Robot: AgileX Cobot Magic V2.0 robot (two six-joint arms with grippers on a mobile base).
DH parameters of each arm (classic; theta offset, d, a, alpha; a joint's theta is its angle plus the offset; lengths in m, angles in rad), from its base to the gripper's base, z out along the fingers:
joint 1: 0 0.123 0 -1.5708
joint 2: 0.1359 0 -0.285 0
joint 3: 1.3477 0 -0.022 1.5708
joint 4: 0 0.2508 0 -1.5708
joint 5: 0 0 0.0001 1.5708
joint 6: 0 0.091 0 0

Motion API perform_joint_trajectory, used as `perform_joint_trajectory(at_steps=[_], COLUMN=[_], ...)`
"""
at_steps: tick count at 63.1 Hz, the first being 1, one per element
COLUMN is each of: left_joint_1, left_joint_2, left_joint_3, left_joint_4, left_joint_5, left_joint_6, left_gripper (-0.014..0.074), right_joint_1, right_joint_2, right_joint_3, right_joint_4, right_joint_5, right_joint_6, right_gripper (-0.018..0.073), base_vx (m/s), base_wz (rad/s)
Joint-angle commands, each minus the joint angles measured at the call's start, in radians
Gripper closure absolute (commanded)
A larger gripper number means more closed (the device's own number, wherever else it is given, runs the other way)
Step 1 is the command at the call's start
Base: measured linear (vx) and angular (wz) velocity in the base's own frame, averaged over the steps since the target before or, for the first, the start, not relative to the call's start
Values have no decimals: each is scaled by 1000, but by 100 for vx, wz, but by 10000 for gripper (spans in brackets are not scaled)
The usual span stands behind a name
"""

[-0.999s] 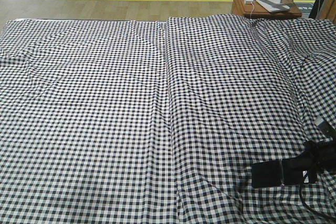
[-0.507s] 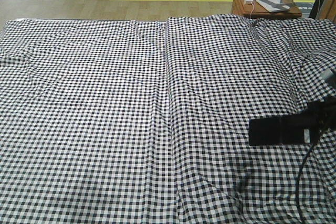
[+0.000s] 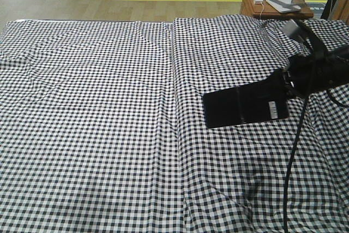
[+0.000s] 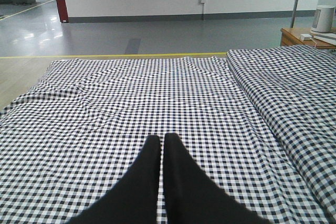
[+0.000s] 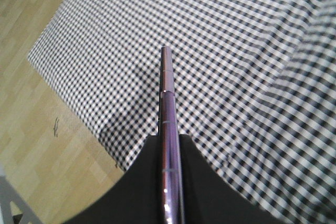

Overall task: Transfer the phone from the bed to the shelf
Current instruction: 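Lift the phone with the right gripper up off the bed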

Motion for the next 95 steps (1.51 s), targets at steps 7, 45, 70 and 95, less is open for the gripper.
perform_joint_trajectory(at_steps=[7,45,70,95], left_joint_1=[1,1,1,1], left_joint_2=[-7,-7,-7,-7], left_joint_3=[6,6,6,6], left_joint_4=[-9,-9,-9,-9], left_joint_5=[-74,-74,-74,-74], left_joint_6=[0,0,0,0], left_gripper=[595,595,595,595], right_joint_1=[133,462,504,502], right_joint_2=[-152,-425,-491,-492], right_joint_3=[-22,-22,-22,-22], right_joint_4=[69,65,52,53], right_joint_5=[101,99,99,98], right_joint_6=[24,87,124,124], right_gripper=[562,562,562,561], base_vx=[0,0,0,0], base_wz=[0,0,0,0])
